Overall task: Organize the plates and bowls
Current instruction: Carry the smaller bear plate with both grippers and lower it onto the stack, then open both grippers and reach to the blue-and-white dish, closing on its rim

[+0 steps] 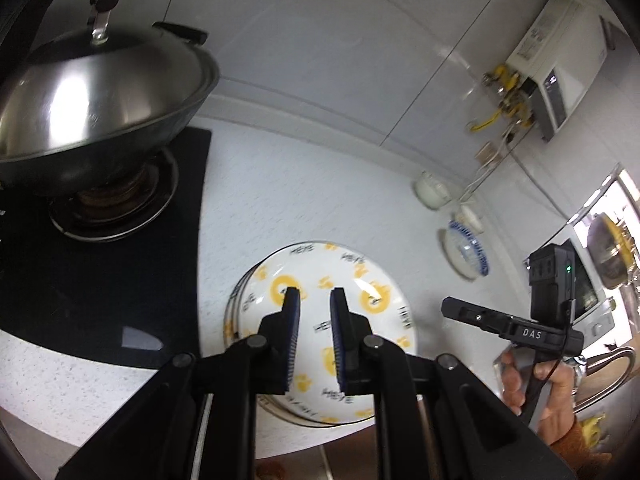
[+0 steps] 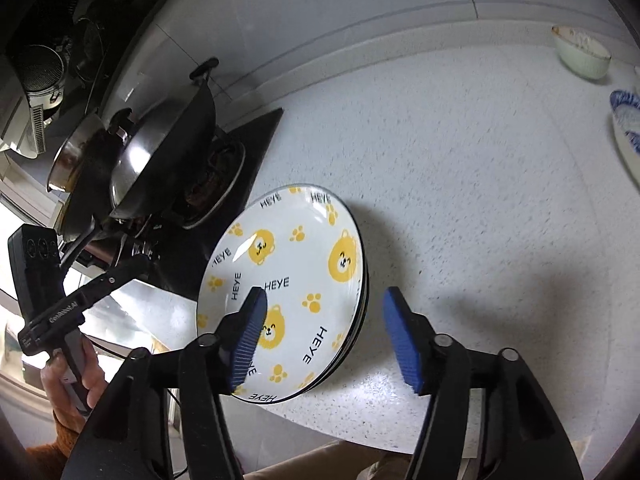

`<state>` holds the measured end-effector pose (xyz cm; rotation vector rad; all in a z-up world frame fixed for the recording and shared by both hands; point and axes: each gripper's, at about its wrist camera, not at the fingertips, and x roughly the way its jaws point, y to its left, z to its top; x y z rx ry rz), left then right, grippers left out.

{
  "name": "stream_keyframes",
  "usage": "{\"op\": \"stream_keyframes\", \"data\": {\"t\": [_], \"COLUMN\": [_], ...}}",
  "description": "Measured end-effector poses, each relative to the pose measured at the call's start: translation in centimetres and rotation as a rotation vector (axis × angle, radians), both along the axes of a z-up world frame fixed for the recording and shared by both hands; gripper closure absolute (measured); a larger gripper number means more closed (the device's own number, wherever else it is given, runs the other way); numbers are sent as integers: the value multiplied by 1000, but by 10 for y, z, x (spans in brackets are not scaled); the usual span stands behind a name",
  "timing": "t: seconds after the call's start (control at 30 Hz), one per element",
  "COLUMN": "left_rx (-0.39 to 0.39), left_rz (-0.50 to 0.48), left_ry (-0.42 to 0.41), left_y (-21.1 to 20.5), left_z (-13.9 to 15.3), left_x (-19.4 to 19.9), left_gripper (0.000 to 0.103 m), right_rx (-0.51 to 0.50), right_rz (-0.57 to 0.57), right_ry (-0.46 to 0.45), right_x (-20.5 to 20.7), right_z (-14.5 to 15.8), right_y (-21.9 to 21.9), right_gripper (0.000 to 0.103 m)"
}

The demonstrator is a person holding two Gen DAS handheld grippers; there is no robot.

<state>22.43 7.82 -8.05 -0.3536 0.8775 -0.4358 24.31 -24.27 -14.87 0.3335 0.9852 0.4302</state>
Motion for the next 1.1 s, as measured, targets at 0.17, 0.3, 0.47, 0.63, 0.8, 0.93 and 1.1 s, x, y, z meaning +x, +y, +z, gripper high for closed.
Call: {"op": "stream_keyframes", "data": {"t": [0.17, 0.3, 0.47, 0.63, 0.8, 0.93, 1.1], "left_rx": [-103, -73, -57, -99, -230, -331, -266], "left_rz": [-87, -176, -266, -296, -286, -238, -172], "left_ry": [-65, -152, -143, 2, 226, 379, 447], "left_y": [-22, -62, -124, -195, -273, -336, -406], "left_z": [21, 36, 39, 17, -24, -67, -103], "left_x": [2, -2, 2, 24, 65, 104, 147], "left_gripper": [83, 40, 36, 34, 33, 33, 33], "right_rx": [18, 10, -39, -63, -47, -9, 15], "right_rz": [-53, -129, -261, -358, -416, -422, -362], "right_ry": [-92, -143, -138, -101, -55, -7, 54], "right_x": [-18, -34, -40, -31, -9, 25, 68], "right_z": [32, 53, 59, 52, 39, 23, 2], "right_y": [-30, -71, -142, -218, -293, -350, -385], "right_gripper": [32, 17, 1, 1, 1, 1, 1]}}
